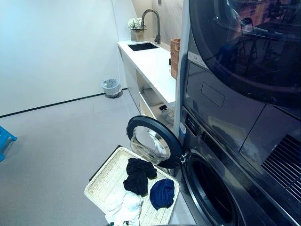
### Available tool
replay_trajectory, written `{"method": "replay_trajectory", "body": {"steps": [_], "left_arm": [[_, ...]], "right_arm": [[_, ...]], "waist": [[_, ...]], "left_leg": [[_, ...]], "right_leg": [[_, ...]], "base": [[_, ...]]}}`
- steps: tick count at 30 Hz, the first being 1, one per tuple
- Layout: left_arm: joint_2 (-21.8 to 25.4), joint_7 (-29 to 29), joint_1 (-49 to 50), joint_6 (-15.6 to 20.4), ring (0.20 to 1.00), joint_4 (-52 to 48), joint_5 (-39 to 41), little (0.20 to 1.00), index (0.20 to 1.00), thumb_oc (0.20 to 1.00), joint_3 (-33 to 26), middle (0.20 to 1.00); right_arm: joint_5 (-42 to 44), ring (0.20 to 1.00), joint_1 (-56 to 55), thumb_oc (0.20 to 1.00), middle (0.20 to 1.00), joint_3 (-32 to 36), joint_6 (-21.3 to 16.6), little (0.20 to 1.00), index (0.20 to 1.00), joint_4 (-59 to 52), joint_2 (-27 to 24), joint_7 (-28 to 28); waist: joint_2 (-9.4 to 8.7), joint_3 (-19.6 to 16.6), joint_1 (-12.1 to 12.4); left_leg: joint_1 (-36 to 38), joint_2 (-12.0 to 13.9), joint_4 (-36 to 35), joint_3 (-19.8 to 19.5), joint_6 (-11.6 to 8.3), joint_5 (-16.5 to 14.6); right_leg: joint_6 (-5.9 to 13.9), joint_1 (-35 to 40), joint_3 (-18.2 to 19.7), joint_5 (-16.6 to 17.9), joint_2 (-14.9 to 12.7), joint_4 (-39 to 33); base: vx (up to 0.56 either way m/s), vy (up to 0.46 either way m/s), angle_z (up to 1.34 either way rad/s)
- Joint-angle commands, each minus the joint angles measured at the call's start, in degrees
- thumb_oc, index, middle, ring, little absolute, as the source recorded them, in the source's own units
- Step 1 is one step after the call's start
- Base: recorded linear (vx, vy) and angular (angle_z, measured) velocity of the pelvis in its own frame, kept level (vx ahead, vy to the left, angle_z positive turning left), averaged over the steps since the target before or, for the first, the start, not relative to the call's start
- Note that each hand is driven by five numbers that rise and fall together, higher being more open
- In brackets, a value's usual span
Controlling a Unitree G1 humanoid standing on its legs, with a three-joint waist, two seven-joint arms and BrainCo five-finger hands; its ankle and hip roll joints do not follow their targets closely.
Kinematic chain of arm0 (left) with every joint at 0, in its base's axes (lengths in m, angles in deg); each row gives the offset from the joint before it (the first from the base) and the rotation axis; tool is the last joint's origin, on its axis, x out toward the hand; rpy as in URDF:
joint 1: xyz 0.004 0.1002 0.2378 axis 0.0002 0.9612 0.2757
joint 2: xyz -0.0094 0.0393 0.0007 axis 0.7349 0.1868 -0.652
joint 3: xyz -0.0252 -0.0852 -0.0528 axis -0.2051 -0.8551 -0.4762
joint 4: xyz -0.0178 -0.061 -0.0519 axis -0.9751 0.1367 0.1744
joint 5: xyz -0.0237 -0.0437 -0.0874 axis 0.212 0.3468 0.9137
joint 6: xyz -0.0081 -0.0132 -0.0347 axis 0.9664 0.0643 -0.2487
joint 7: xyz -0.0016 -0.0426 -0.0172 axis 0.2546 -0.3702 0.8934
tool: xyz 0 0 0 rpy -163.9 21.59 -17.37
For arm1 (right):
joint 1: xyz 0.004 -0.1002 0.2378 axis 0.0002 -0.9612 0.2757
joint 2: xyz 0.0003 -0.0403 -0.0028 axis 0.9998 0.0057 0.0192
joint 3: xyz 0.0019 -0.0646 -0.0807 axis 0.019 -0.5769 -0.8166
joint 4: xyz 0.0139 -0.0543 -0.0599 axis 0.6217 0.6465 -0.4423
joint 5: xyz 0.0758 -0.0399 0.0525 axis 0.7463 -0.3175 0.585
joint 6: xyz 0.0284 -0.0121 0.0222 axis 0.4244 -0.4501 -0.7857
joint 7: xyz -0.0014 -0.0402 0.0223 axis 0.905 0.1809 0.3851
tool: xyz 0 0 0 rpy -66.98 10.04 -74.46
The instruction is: Put the clothes into the washing machine.
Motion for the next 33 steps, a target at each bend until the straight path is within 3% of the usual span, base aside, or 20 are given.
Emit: {"method": "replay_trajectory", "body": {"steps": [1,24,29,32,33], "left_arm": [[0.92,0.21,-5.70,1.09,1.000,2.18,-0.24,1.000,1.000,1.000,1.03,1.000],[0.71,0.28,-5.16,0.85,1.000,2.06,2.76,1.000,1.000,1.000,-0.81,1.000],[0.57,-0.31,-5.02,1.62,1.000,1.50,5.11,1.000,1.000,1.000,-0.89,1.000],[0.65,-1.41,-6.06,3.15,1.000,0.39,8.98,1.000,1.000,1.000,-0.93,1.000],[0.68,-2.46,-7.51,4.68,1.000,-0.33,11.77,1.000,1.000,1.000,-0.79,1.000]], "right_arm": [[0.95,1.000,4.93,1.000,1.000,1.05,-0.41,1.000,1.000,2.00,0.16,-0.14],[1.02,1.000,4.81,1.000,1.000,1.43,-0.72,1.000,1.000,1.71,-0.07,0.39],[1.71,1.000,5.13,1.000,1.000,1.51,-1.61,1.000,1.000,0.57,-0.38,0.88],[2.52,1.000,6.34,1.000,1.000,1.17,-2.13,1.000,1.000,-1.00,-0.82,0.91],[3.15,1.000,7.86,1.000,1.000,0.70,-2.98,1.000,1.000,-1.79,-1.23,0.68]], "waist": [[-2.05,2.60,1.27],[-2.12,4.19,1.89],[-1.95,5.42,2.09],[-1.63,7.26,2.08],[-1.26,9.33,1.95]], "left_leg": [[2.54,-2.47,0.41,3.19,1.63,-5.09],[1.75,-2.36,0.41,2.62,1.74,-4.71],[0.62,-2.34,0.41,2.37,1.74,-4.23],[-1.21,-2.34,0.41,2.20,1.80,-3.54],[-2.89,-2.41,0.41,1.97,1.90,-2.96]], "right_leg": [[3.97,-3.40,0.57,2.04,-3.15,1.27],[3.79,-4.19,0.23,2.12,-3.16,1.68],[3.81,-5.32,0.14,2.36,-3.23,1.84],[3.68,-7.49,0.18,2.53,-3.28,2.53],[3.44,-9.51,0.19,2.80,-3.30,2.99]], "base": [[0.00,0.000,0.00],[0.00,0.000,0.00],[0.04,-0.003,0.01],[-0.05,0.007,0.00],[-0.17,0.031,-0.02]]}}
